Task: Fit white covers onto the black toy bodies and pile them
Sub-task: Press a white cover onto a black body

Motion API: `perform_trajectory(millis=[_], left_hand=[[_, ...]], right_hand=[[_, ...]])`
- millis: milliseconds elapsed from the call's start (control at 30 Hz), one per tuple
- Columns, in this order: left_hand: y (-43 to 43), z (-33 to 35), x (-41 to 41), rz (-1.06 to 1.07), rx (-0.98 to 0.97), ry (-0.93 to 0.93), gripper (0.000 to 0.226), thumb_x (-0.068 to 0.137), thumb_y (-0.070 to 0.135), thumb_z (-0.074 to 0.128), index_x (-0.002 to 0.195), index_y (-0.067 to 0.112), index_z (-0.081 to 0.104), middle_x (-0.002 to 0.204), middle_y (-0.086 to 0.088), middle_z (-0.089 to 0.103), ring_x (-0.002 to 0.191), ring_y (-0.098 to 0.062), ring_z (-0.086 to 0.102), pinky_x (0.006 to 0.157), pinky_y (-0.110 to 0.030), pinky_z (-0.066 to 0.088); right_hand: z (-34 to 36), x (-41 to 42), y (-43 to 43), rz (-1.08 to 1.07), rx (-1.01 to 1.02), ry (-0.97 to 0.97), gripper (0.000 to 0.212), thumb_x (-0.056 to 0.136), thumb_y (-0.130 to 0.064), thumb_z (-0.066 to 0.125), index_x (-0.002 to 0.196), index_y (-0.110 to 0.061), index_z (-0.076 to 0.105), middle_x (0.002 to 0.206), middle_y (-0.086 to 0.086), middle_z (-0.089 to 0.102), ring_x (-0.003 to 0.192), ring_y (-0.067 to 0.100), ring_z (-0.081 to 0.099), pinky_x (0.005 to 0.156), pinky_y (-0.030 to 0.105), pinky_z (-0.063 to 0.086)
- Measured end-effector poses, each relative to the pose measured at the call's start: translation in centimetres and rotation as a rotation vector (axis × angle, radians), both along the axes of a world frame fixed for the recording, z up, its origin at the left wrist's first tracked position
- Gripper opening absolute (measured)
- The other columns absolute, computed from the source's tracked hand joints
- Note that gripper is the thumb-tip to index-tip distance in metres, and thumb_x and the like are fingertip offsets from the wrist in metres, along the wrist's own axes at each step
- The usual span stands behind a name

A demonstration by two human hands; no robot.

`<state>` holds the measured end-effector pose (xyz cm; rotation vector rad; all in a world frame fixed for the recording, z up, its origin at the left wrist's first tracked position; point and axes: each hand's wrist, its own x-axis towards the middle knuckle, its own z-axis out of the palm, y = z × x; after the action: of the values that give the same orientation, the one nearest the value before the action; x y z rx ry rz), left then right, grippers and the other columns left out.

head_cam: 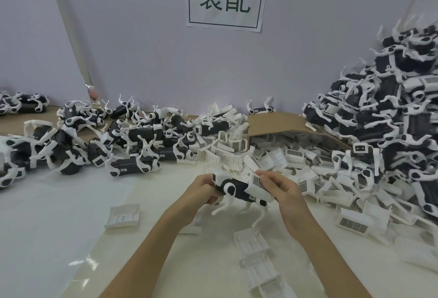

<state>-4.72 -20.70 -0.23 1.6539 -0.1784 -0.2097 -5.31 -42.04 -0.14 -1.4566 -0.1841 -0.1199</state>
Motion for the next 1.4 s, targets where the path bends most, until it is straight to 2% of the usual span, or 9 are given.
perform_trajectory(millis=[100,400,633,800,933,1033,1167,1300,1400], left_hand=[[-0.4,-0.3,-0.2,-0.059,0.051,-0.036,0.046,0.061,0.005,0.051,0.103,-0.013,0.057,0.085,-0.015,0.051,0.079,-0.023,0.038,0.064,-0.024,0.034],[-1.0,-0.1,-0.5,-0.151,0.066,-0.116,0.04,0.059,-0.001,0.047,0.094,0.001,0.065,0.079,-0.006,0.058,0.076,-0.02,0.044,0.058,-0.019,0.038],[-1.2,-0.1,-0.7,-0.174,0.054,-0.153,0.042,0.059,0.0,0.048,0.093,0.012,0.068,0.075,0.007,0.063,0.07,-0.011,0.05,0.058,-0.017,0.041],[-1.8,0.0,-1.1,-0.157,0.012,-0.228,0.057,0.063,-0.002,0.048,0.112,0.018,0.069,0.099,0.007,0.073,0.091,-0.005,0.065,0.075,-0.02,0.053],[-2.0,0.2,-1.5,-0.15,0.026,-0.278,0.065,0.064,-0.005,0.043,0.117,0.023,0.069,0.112,-0.001,0.072,0.106,-0.019,0.066,0.092,-0.041,0.054],[-2.3,0.0,-1.4,-0.147,0.013,-0.294,0.069,0.07,-0.018,0.042,0.123,0.019,0.067,0.116,-0.002,0.072,0.112,-0.023,0.065,0.096,-0.044,0.052],[-2.5,0.1,-1.5,-0.119,0.007,-0.276,0.061,0.065,-0.002,0.047,0.107,0.033,0.073,0.107,0.001,0.074,0.092,-0.011,0.065,0.07,-0.02,0.05],[-2.5,-0.2,-1.1,-0.084,-0.014,-0.192,0.059,0.06,-0.001,0.044,0.105,0.024,0.073,0.091,0.003,0.074,0.07,-0.003,0.062,0.056,-0.015,0.045],[-2.2,-0.4,-0.8,-0.009,-0.072,-0.147,0.054,0.07,-0.011,0.046,0.101,0.024,0.073,0.08,0.005,0.072,0.066,-0.004,0.06,0.052,-0.016,0.046]], right_hand=[[-0.1,-0.1,0.1,0.007,-0.093,-0.061,0.017,0.094,-0.008,0.064,0.087,-0.014,0.078,0.094,-0.002,0.075,0.088,0.0,0.067,0.076,0.008,0.048],[-0.1,-0.3,0.4,0.013,-0.212,-0.098,0.018,0.096,-0.015,0.064,0.084,-0.009,0.075,0.09,0.019,0.066,0.077,0.011,0.061,0.07,0.016,0.047],[0.1,-0.4,0.4,0.015,-0.206,-0.092,0.018,0.096,-0.013,0.064,0.082,-0.007,0.073,0.079,0.005,0.066,0.072,0.01,0.059,0.066,0.015,0.046],[0.1,-0.5,0.3,-0.006,-0.207,-0.076,0.014,0.094,-0.016,0.066,0.084,-0.009,0.073,0.083,0.006,0.07,0.076,0.012,0.063,0.068,0.019,0.05],[0.3,-0.5,0.2,0.001,-0.192,-0.044,0.012,0.091,-0.02,0.07,0.081,-0.015,0.073,0.082,0.004,0.069,0.078,0.014,0.063,0.072,0.026,0.05],[0.3,-0.4,0.1,0.005,-0.177,-0.022,0.013,0.089,-0.02,0.071,0.076,-0.02,0.073,0.082,0.004,0.07,0.079,0.016,0.063,0.072,0.03,0.05],[0.1,-0.3,0.1,-0.09,-0.244,-0.079,0.014,0.09,-0.022,0.072,0.075,-0.021,0.074,0.08,0.006,0.071,0.076,0.015,0.064,0.072,0.029,0.051],[-0.2,-0.3,0.1,-0.165,-0.393,-0.235,0.017,0.095,-0.027,0.067,0.078,-0.027,0.072,0.082,-0.01,0.071,0.079,0.009,0.064,0.072,0.024,0.049],[0.0,-0.8,0.4,-0.081,-0.478,-0.311,0.007,0.085,-0.043,0.066,0.091,-0.046,0.069,0.095,-0.019,0.068,0.092,0.001,0.062,0.072,0.011,0.045]])
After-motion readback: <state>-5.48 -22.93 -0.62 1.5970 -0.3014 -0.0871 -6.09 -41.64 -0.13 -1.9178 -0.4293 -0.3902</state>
